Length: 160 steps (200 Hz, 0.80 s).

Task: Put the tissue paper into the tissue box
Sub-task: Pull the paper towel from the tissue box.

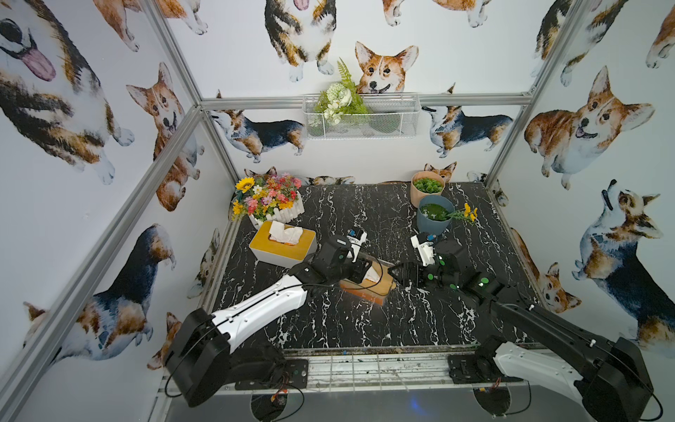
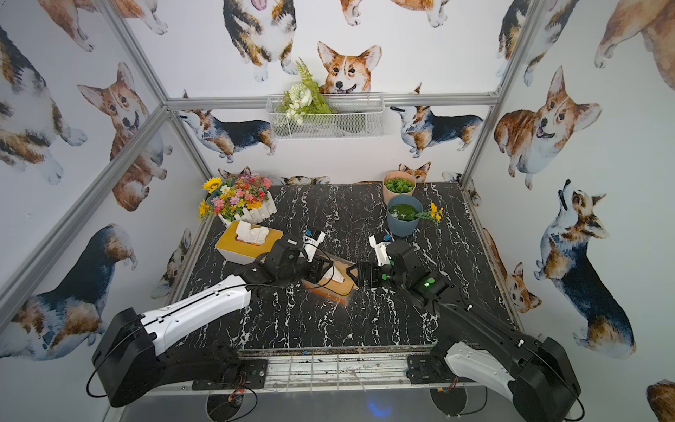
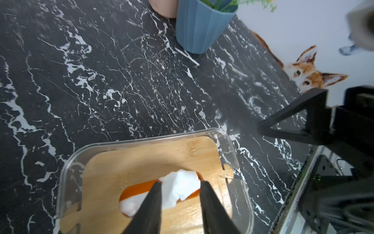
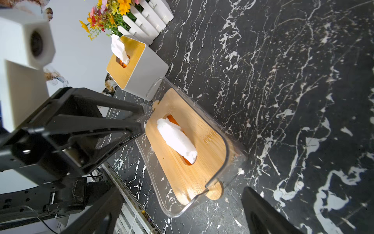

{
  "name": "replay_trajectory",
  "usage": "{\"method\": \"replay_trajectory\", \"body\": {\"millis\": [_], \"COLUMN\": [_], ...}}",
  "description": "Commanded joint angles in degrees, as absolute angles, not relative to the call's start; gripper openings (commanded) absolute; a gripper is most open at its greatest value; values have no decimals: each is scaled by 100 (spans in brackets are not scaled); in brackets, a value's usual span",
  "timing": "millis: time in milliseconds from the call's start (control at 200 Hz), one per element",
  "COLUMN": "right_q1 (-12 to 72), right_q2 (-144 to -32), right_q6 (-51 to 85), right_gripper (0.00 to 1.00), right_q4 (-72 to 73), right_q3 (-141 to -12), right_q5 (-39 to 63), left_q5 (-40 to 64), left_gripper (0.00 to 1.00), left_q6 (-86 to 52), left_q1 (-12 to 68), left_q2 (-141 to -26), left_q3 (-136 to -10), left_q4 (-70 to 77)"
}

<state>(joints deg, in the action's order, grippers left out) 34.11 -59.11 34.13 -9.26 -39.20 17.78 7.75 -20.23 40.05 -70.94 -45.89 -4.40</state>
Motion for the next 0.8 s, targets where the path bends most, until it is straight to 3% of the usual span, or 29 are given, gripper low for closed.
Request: {"method": "replay_trajectory", "body": {"millis": [0,290,505,796], "right_q1": [3447,4031,4314,4389], "right_q2": [-6155,-7481,-8343,-8784], "right_q6": [3122,2620,2476,2391], "right_gripper": [96,95,91,86], "right_q4": [-655,-894,-927,-1140], "right_q3": [-4155,-5171,-5792,-5955], "right_q5": [2009,1669,1469,1017], "left_q5": [857,986,1480,1721], "left_gripper": [50,67,68,69], "left_q6": [-2102,-2408,-2636,-2637], "left_q1": [3850,2906,2115,1850], "left_q2": [-6742,-5801,-5558,-5502], "left_q3": [-4396,-3729,-3486,-3372], "left_q4": [14,52,40,49]}}
